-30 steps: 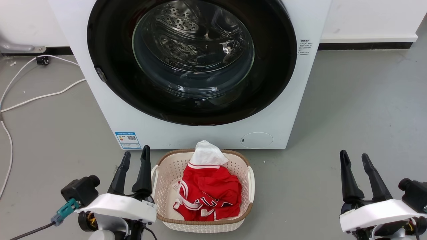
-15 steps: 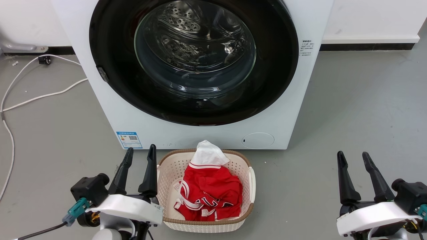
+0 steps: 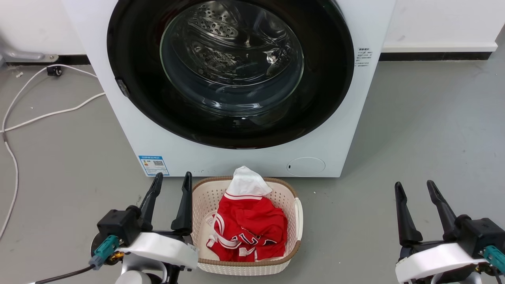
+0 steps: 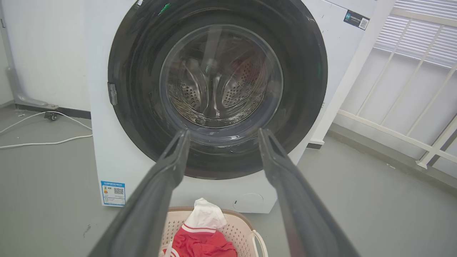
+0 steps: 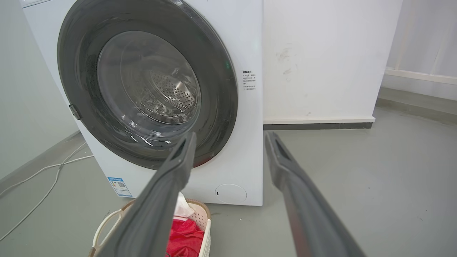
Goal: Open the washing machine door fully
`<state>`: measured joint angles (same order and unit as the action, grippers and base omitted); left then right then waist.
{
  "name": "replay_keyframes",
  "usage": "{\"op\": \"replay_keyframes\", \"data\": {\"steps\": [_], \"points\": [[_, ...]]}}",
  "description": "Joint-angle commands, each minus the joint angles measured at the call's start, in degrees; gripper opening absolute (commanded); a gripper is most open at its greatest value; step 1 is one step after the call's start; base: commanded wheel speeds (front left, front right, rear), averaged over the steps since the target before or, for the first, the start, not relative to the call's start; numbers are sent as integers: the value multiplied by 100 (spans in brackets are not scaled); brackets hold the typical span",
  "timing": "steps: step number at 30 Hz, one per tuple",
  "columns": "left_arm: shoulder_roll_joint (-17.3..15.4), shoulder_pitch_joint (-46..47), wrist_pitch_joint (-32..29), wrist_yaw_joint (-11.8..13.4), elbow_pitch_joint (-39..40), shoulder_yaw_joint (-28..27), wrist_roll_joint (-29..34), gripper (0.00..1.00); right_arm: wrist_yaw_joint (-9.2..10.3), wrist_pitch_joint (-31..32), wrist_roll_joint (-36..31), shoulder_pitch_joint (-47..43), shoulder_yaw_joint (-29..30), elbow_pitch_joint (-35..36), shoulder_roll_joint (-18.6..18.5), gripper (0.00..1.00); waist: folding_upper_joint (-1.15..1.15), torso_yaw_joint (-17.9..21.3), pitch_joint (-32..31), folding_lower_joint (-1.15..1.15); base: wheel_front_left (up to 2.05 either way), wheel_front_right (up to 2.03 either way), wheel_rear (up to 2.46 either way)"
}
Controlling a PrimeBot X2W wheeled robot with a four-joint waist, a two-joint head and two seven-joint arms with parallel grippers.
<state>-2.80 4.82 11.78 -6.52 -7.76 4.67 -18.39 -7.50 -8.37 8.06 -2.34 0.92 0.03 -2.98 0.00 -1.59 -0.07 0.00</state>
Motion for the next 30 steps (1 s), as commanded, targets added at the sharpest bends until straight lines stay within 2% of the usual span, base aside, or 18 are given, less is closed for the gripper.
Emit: {"op": "replay_keyframes", "data": {"steps": [1, 30], "points": [[-12, 59, 47, 20, 8, 10, 146, 100, 2, -50, -134, -11, -14, 71, 14, 100, 0, -5, 4, 0, 0, 0, 0], [-12, 52, 356, 84, -58, 78, 1389, 100, 2, -236, -1084, -152, -40, 71, 19, 100, 0, -81, 2, 0, 0, 0, 0]]}}
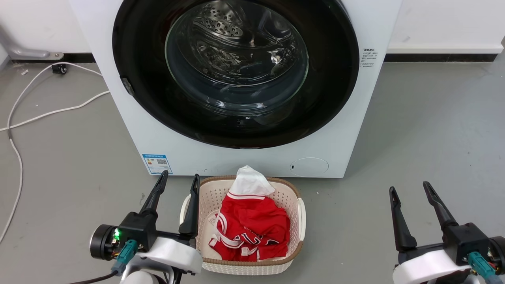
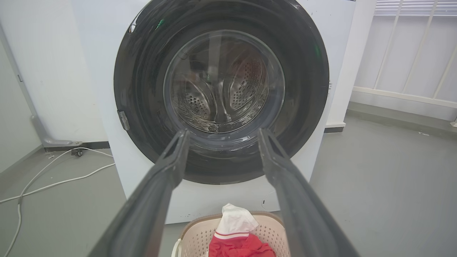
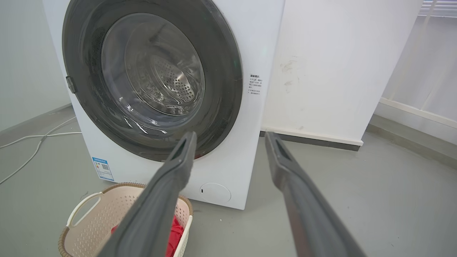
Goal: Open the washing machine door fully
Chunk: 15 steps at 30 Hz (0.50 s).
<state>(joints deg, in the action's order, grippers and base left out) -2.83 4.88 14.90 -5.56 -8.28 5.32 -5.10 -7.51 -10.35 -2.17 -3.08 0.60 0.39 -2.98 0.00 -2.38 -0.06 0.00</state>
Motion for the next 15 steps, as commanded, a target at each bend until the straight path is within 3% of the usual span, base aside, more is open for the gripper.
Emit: {"op": "replay_keyframes", "data": {"steps": [1, 15], "points": [[-10, 50, 37, -12, -15, 9, 37, 100, 4, -19, -13, -65, -7, 19, 19, 100, 0, -3, 3, 0, 0, 0, 0], [-9, 55, 32, 25, -94, -1, -65, 100, 4, -50, 104, -16, 19, -87, 19, 100, 0, -13, 2, 0, 0, 0, 0]]}}
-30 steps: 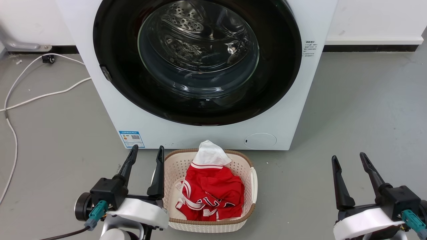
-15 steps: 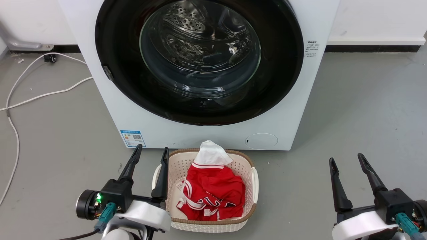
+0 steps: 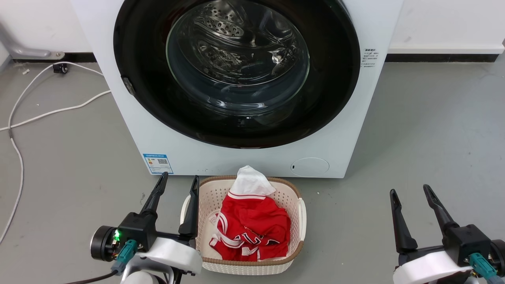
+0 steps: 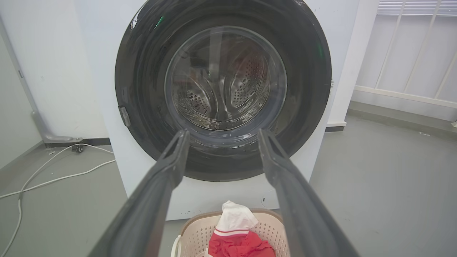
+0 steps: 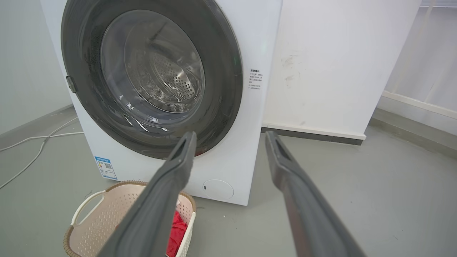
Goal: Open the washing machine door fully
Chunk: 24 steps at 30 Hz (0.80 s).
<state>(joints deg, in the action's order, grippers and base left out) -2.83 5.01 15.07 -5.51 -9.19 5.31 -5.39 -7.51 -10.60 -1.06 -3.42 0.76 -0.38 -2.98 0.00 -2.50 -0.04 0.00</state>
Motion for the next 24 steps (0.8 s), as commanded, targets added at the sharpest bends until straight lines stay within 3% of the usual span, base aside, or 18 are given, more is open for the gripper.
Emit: {"op": "replay_keyframes", "data": {"steps": [1, 2, 3, 5, 15, 18, 24], "points": [[-9, 43, 16, 20, -4, 4, -37, 100, 3, -22, 8, 20, 5, -16, 19, 100, 0, -2, 3, 0, 0, 0, 0], [-9, 46, 16, 21, -8, 5, -30, 100, 4, -18, 14, 24, 1, -24, 19, 100, 0, -3, 5, 0, 0, 0, 0], [-9, 49, 16, 23, -9, 5, -24, 100, 3, -2, 7, 26, -12, -35, 19, 47, 0, -5, 5, 0, 0, 0, 0], [-9, 49, 16, 23, -9, 9, -17, 100, 4, 16, 15, 25, -18, -46, 19, 0, 0, -9, 8, 0, 0, 0, 0], [-8, 37, 16, 38, -35, -3, 17, 100, 4, -51, 672, 20, 62, -172, 18, 0, 0, -23, -1, 0, 0, 0, 0], [-8, 35, 16, 45, -43, -8, 7, 100, 3, -101, 1466, 51, 151, -308, 18, 0, 0, -29, -6, 0, 0, 0, 0], [-8, 13, 16, 44, -39, 3, 9, 100, 3, -197, 3767, 184, 177, -857, 19, 0, 0, -36, -1, 0, 0, 0, 0]]}}
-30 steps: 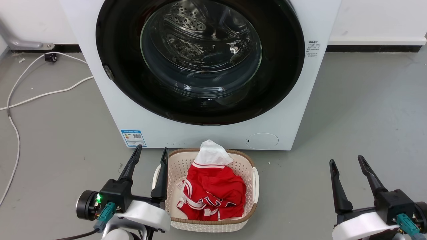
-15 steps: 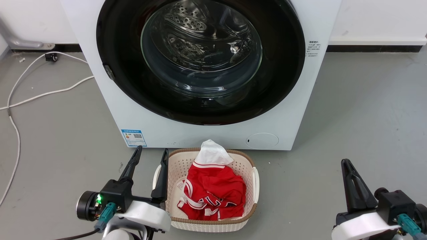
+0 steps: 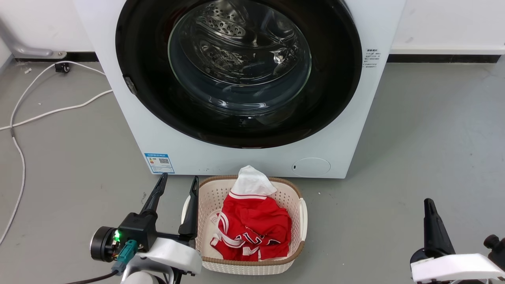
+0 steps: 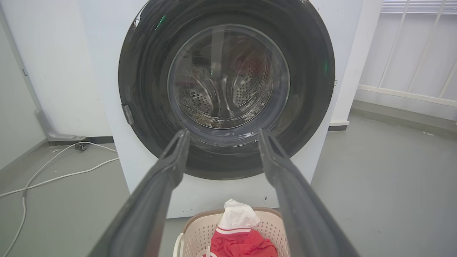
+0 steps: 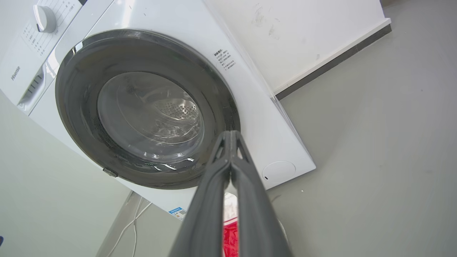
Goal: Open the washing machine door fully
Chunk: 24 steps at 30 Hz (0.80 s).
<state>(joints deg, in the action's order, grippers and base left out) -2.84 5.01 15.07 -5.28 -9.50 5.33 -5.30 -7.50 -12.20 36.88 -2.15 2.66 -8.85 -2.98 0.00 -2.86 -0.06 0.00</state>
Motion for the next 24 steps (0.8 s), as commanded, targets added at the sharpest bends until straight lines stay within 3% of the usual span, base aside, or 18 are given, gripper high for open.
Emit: {"op": "replay_keyframes", "data": {"steps": [1, 8, 15, 24], "points": [[-7, 15, 16, 19, -6, 2, 1, 100, 2, -54, 327, 98, -23, -93, 18, 0, 0, 0, 7, 0, 0, 0, 0], [-7, 61, 16, 4, 26, -17, -15, 100, 2, -2, 2784, 435, -159, -509, 16, 0, 0, 14, 119, 0, 0, 0, 0], [-15, 287, 16, 37, 137, -179, 16, 100, 1, 576, 4575, 1566, 385, -1034, -34, 0, 0, 87, 566, 0, 0, 0, 0], [-9, 609, 16, -8, 282, -174, 31, 100, 1, 1384, 5716, 3342, 1036, -2209, -624, 0, 0, -4, 1113, 0, 0, 0, 0]]}}
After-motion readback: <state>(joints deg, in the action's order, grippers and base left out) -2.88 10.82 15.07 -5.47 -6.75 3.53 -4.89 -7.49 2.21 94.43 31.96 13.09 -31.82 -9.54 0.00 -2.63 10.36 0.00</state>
